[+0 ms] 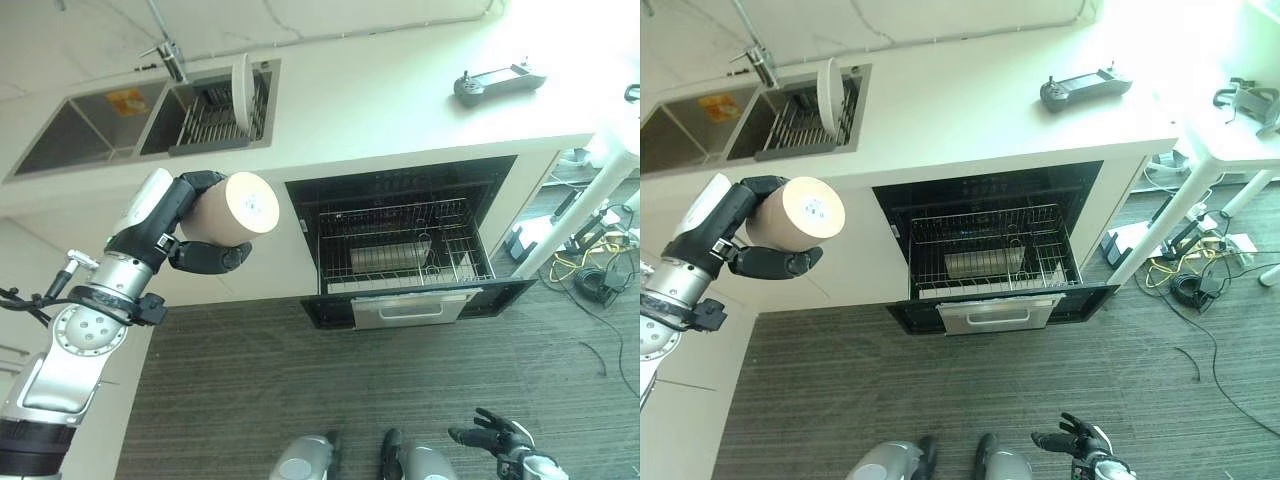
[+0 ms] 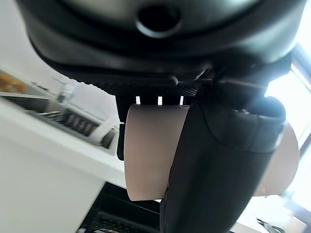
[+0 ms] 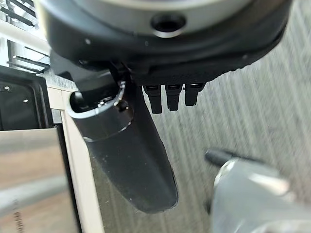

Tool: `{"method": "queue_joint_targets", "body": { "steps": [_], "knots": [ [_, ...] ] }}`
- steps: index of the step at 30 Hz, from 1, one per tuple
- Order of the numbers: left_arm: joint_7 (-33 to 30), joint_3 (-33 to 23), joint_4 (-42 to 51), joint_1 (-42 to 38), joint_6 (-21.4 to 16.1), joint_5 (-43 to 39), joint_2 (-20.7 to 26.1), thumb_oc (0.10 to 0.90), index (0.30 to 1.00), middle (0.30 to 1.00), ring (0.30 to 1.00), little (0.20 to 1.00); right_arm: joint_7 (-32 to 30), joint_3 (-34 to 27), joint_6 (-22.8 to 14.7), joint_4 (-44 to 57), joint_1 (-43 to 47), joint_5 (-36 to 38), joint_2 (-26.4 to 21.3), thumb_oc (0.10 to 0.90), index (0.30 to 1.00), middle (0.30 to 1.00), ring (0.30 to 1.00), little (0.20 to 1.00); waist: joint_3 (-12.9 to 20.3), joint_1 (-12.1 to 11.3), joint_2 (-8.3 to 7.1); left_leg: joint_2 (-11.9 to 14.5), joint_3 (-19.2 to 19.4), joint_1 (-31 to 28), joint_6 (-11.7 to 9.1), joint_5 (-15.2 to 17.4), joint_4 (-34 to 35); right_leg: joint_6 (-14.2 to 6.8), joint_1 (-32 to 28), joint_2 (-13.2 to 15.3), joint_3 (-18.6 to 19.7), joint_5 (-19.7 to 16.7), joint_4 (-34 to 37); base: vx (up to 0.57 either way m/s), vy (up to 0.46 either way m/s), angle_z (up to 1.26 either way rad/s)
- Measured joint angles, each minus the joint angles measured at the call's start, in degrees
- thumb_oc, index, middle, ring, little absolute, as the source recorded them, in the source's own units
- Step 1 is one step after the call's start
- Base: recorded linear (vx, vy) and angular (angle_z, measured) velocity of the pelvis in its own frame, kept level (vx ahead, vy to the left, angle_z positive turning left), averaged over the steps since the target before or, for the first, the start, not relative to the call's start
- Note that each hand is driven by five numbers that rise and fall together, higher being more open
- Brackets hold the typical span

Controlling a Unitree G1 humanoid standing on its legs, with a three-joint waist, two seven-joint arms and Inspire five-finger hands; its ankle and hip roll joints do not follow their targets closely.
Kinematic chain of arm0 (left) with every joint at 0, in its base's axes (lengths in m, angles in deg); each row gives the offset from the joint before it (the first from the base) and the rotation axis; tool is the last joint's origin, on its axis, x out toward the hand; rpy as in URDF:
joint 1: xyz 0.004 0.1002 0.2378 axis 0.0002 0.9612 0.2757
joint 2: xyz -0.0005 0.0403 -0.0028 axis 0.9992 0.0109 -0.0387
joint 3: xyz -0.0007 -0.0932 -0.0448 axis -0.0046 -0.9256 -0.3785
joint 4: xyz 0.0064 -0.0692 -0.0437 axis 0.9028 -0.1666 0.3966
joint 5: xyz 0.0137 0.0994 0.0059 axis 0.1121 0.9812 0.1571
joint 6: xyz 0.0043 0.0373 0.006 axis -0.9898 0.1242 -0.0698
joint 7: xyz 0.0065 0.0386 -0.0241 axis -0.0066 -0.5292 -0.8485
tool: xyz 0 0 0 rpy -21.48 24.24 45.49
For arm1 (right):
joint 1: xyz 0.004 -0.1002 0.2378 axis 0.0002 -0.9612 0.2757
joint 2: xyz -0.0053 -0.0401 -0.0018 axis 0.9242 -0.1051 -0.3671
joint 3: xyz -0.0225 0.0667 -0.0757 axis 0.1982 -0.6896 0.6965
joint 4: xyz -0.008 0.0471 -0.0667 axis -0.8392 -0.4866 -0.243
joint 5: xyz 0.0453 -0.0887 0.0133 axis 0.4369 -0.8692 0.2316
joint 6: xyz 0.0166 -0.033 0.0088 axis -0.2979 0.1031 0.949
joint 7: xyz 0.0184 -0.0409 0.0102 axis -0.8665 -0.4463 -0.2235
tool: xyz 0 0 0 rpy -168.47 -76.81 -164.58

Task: Place the dishes in the dishwasher.

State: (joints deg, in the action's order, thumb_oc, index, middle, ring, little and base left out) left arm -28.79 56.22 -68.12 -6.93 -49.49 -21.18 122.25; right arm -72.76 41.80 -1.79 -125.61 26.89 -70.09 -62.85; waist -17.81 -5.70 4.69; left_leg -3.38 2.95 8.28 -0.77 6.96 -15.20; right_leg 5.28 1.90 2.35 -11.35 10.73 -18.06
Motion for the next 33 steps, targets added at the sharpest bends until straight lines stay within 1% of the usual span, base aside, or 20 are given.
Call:
{"method": "queue_joint_targets", "body": {
  "steps": [2,3,5,6,7,8,9,10,12,13,15,17,18,22,24,27,29,31,32,33],
  "knots": [
    [0.03,1.68,-1.04,-2.98,-0.3,0.25,-1.83,0.4,0.3,0.3,0.3,0.3,0.07,0.16,-0.06,-0.27,-0.3,0.04,0.18,0.8,0.9,0.9,0.9,0.9,-0.2,1.57,0.85,1.1,1.82,7.71,-2.48,-2.98,-3.46,2.21,-0.52,-0.46,-1.01,3.4,-0.84,0.17,0.026,0.12],
    [0.02,2.14,-1.13,-3.5,-0.44,0.41,-3.91,0.4,0.3,0.3,0.3,0.3,0.02,0.17,0.38,-0.29,-1.67,0.05,0.13,0.8,0.9,0.9,0.9,0.9,-0.21,2.1,1.22,1.94,4.01,9.98,-2.89,-4.13,-3.03,0.54,-1.0,-0.34,-1.67,3.7,-0.96,0.16,0.086,0.15],
    [-0.07,3.1,-1.1,-1.83,-0.85,2.67,-4.27,0.4,0.3,0.3,0.3,0.3,-0.72,0.24,0.58,0.0,-4.99,0.16,0.73,0.8,0.9,0.9,0.9,0.9,0.17,2.55,1.69,3.15,6.88,5.32,-0.26,-5.68,1.26,-2.67,-3.49,-0.47,-1.29,7.44,-3.69,0.22,0.137,-0.14],
    [-0.54,2.9,-1.34,-0.64,-1.59,3.18,-4.41,0.4,0.3,0.3,0.3,0.3,-1.53,0.31,0.91,0.13,-4.95,0.1,0.94,0.8,0.9,0.9,0.9,0.9,0.36,2.29,1.01,2.4,7.42,4.43,2.33,-7.44,1.6,-3.39,-3.57,0.38,0.2,9.28,-4.94,0.23,0.096,-0.53],
    [-1.18,2.84,-1.43,1.56,-1.81,4.56,-4.36,0.4,0.3,0.3,0.3,0.3,-2.12,0.29,1.23,0.46,-4.46,0.05,1.18,0.8,0.9,0.9,0.9,0.9,0.9,1.86,0.02,0.68,7.02,3.74,3.34,-6.42,1.45,-4.59,-3.79,1.47,1.65,10.28,-5.29,0.22,0.063,-0.48],
    [-1.04,2.96,-1.97,2.73,-1.79,6.53,-4.28,0.4,0.3,0.3,0.3,0.3,-2.1,0.11,0.97,1.85,-4.67,0.12,1.57,0.8,0.9,0.9,0.9,0.9,1.01,1.84,-0.97,-1.46,6.86,1.47,6.14,-5.98,1.7,-7.01,-6.4,2.9,2.15,10.97,-4.35,0.16,0.045,-0.32],
    [-1.19,2.84,-2.11,2.49,-1.78,6.8,-4.26,0.4,0.3,0.3,0.3,0.3,-2.12,0.2,0.9,1.78,-4.4,0.11,2.29,0.8,0.9,0.9,0.9,0.9,1.12,1.54,-1.4,-2.0,7.1,0.82,8.4,-5.25,1.16,-8.31,-7.64,3.54,0.97,10.4,-3.83,0.14,0.043,-0.04],
    [-1.24,2.86,-2.36,1.75,-1.78,6.84,-4.22,0.4,0.3,0.3,0.3,0.3,-2.14,0.2,0.87,1.9,-3.74,0.08,2.84,0.8,0.9,0.9,0.9,0.9,1.12,1.11,-1.42,-1.91,7.08,0.66,8.86,-4.4,0.42,-9.55,-8.07,3.67,0.39,9.69,-4.09,0.06,0.011,0.01],
    [-1.26,2.87,-2.66,-0.42,-1.72,6.85,-3.09,0.4,0.3,0.3,0.3,0.3,-2.21,0.91,0.36,2.81,-2.08,0.08,4.14,0.8,0.9,0.9,0.9,0.9,1.0,0.96,-1.71,-1.55,6.0,-0.29,9.87,-3.47,0.17,-12.77,-3.5,4.68,-0.31,7.98,-14.59,0.05,-0.03,0.15],
    [-1.31,2.87,-2.8,-1.09,-1.65,6.84,-3.08,0.4,0.3,0.3,0.3,0.3,-2.2,1.38,0.38,2.81,-1.37,0.08,4.77,0.8,0.9,0.9,0.9,0.9,1.02,0.85,-1.84,-1.37,5.81,-1.62,10.01,-3.35,1.03,-12.81,-1.65,5.33,-0.38,8.07,-17.92,0.06,-0.098,0.17],
    [-1.37,2.18,-2.59,-0.9,-1.64,6.83,-2.9,0.4,0.3,0.3,0.3,0.3,-2.2,1.4,0.21,2.83,-0.05,0.05,5.18,0.8,0.9,0.9,0.9,0.9,0.97,0.48,-1.72,-0.9,5.91,-3.47,9.98,-3.22,2.8,-12.7,0.61,5.84,-1.19,7.99,-15.68,0.06,-0.131,-0.01],
    [-2.12,2.11,-2.36,-0.88,-1.54,6.83,-2.53,0.4,0.3,0.3,0.3,0.3,-2.26,1.42,-0.7,2.75,0.71,0.01,5.05,0.8,0.9,0.9,0.9,0.9,0.91,0.69,-0.91,0.04,5.34,-2.76,9.11,-2.83,2.71,-11.12,1.01,5.4,-1.21,6.88,-5.75,0.05,-0.141,0.03],
    [-2.31,2.12,-2.61,-0.85,-1.49,6.83,-1.78,0.4,0.3,0.3,0.3,0.3,-2.2,1.41,-1.49,2.55,0.59,-0.04,5.04,0.8,0.9,0.9,0.9,0.9,0.92,0.75,-0.89,0.05,4.74,-2.43,8.32,-2.4,2.46,-11.44,1.24,5.6,0.8,4.94,-0.16,0.05,-0.2,0.09],
    [-2.34,1.3,-4.55,-0.87,-1.69,6.12,4.86,0.4,0.3,0.3,0.3,0.3,-1.62,1.38,-1.79,-0.23,-0.68,-0.2,4.6,0.8,0.9,0.9,0.9,0.9,0.93,1.15,-0.82,-0.53,2.59,-0.92,7.13,-1.5,0.03,-14.08,3.56,10.75,7.4,-1.66,1.72,0.09,-0.396,0.3],
    [-2.32,0.91,-4.06,-0.8,-1.74,3.83,4.94,0.4,0.3,0.3,0.3,0.3,-1.0,1.33,-1.75,-0.07,-2.57,-0.2,4.78,0.8,0.9,0.9,0.9,0.9,1.0,1.05,-0.82,-0.5,-0.45,-0.04,5.89,-1.21,-1.61,-14.0,1.81,10.26,7.61,-2.02,2.26,0.05,-0.523,0.69],
    [-2.17,-1.78,-0.7,4.17,0.2,1.76,4.74,0.4,0.3,0.3,0.3,0.3,0.5,2.06,-1.68,0.94,-1.75,-4.05,3.89,0.8,0.9,0.9,0.9,0.9,1.24,-1.76,-1.06,2.34,-2.58,1.28,2.34,-1.49,-3.04,-12.51,3.25,8.01,4.46,-2.45,-0.41,-0.02,-0.527,0.31],
    [-2.11,-2.59,1.8,5.43,1.05,1.79,4.66,0.4,0.3,0.3,0.3,0.3,1.1,3.17,-1.6,2.82,-1.76,-4.61,2.99,0.8,0.9,0.9,0.9,0.9,1.31,-2.0,-1.05,4.31,-4.93,1.44,-0.34,-4.58,0.22,-10.48,4.03,5.25,2.11,-2.0,-1.64,-0.12,-0.303,0.36],
    [-1.83,-2.76,3.7,5.12,1.29,1.71,4.73,0.4,0.3,0.3,0.3,0.3,1.21,3.71,-1.62,3.21,-1.65,-4.54,1.92,0.8,0.9,0.9,0.9,0.9,1.3,-0.6,-0.97,5.98,-6.08,1.9,-3.46,-10.73,6.49,-7.54,5.35,4.13,-1.04,-1.97,-2.01,-0.15,-0.198,0.88],
    [-0.99,-2.74,4.33,4.31,1.26,1.65,4.8,0.4,0.3,0.3,0.3,0.3,0.94,3.69,-1.65,3.09,-1.71,-4.49,1.29,0.8,0.9,0.9,0.9,0.9,1.31,0.11,-0.76,7.23,-4.78,1.73,-4.29,-14.22,11.01,-5.72,6.23,3.81,-3.29,-1.56,-2.98,-0.11,-0.118,1.05],
    [-0.24,-2.77,4.55,2.89,0.92,1.26,4.81,0.4,0.3,0.3,0.3,0.3,0.63,3.46,-1.52,2.61,-1.76,-4.45,0.92,0.8,0.9,0.9,0.9,0.9,1.11,0.63,-1.02,9.89,1.1,1.41,-2.85,-12.12,13.12,-3.35,7.58,4.09,-5.39,-0.55,-4.57,-0.07,-0.025,0.93]
  ]
}}
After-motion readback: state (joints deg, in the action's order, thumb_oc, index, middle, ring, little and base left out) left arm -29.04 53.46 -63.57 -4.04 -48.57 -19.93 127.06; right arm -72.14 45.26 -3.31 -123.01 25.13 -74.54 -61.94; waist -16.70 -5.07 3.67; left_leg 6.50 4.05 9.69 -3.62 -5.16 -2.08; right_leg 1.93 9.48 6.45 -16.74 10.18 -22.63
